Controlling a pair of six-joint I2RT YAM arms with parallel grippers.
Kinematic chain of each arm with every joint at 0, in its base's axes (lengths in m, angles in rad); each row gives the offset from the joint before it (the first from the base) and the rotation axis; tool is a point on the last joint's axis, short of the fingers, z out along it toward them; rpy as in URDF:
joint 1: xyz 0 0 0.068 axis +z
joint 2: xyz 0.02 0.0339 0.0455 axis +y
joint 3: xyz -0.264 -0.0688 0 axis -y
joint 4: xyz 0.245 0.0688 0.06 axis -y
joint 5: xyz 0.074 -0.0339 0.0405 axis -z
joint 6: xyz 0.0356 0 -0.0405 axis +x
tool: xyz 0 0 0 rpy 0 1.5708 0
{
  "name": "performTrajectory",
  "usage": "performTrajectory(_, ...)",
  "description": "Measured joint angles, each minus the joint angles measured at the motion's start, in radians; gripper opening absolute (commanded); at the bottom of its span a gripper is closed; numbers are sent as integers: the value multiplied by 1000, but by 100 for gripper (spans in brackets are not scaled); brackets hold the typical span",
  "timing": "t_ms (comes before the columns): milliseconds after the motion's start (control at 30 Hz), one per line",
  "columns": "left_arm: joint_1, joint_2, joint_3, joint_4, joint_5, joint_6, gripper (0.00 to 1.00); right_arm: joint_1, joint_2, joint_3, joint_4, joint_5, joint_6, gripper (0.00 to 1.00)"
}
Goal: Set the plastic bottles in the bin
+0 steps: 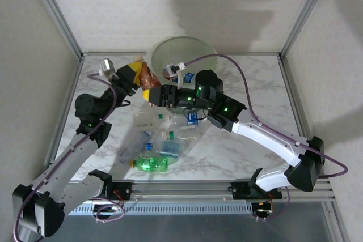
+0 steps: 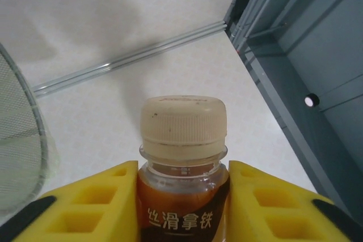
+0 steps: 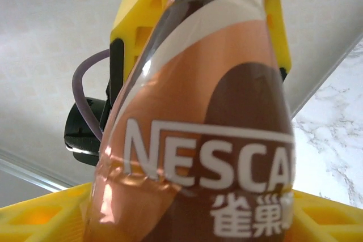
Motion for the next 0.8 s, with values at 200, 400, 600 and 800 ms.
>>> performTrajectory(200,-5,26,0,-3,-20,8,46,-7,-20,-13,-35,37,-3,61)
performTrajectory(400,-6,32,5,-40,-39,38,98,-24,-39,-13,-57,69,-15,58)
performTrajectory(600,-1,51,103,-249,-93,126,99,-68,-47,15,-144,132,-39,58)
performTrajectory(800,18,47,247,-530,-241,281,99,-166,-10,175,-346,286,-119,58)
